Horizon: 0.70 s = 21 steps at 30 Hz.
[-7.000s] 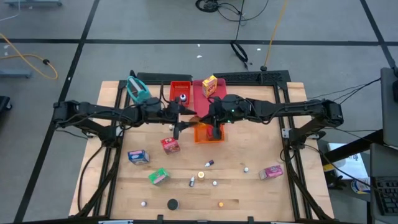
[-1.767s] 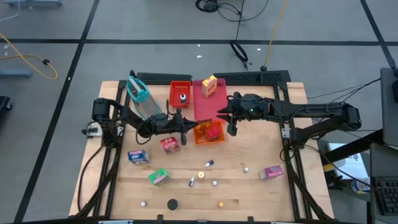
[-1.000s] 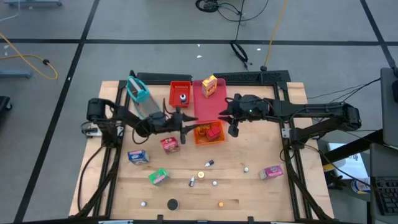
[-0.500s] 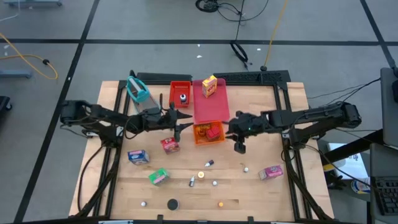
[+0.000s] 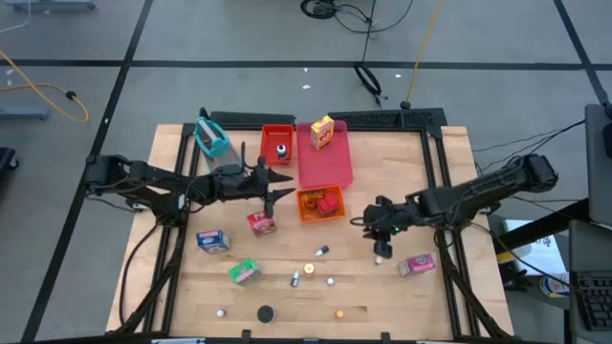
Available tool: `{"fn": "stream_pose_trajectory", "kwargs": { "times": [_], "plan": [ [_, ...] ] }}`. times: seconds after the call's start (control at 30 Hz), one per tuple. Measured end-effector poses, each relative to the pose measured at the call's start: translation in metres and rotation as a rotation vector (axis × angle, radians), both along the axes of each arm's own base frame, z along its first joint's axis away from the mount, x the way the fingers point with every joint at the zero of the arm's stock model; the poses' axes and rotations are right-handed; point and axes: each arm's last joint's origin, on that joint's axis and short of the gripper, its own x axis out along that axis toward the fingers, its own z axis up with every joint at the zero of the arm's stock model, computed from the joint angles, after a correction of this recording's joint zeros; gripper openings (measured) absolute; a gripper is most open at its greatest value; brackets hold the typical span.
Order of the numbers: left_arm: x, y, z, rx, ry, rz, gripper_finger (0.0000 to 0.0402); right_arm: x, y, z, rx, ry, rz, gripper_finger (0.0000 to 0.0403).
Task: Pick & Place Kitchen Items
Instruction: Put the purple cereal box into the pink bin
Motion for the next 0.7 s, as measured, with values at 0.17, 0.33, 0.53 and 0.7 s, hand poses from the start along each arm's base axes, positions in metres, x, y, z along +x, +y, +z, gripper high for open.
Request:
{"fn": "stream_pose_trajectory", "kwargs": {
  "times": [0.17,0.33,0.53,0.7],
  "plan": [
    [0.000,-0.002,-0.001,-0.017,0.006,-0.004,0.0163,-0.006,0.013,-0.005,0.088,0.043,0.030,0.0075],
    [0.000,-0.002,-0.001,-0.029,0.004,-0.002,0.0163,-0.012,0.024,-0.008,0.105,0.071,0.049,0.0075],
    [0.000,-0.002,-0.001,-0.031,0.003,-0.001,0.0163,-0.022,0.035,0.004,0.185,0.086,0.045,0.0070],
    [0.000,-0.002,-0.001,-0.034,0.002,-0.003,0.0163,-0.040,0.039,0.019,0.321,0.104,0.014,0.0052]
  ]
}}
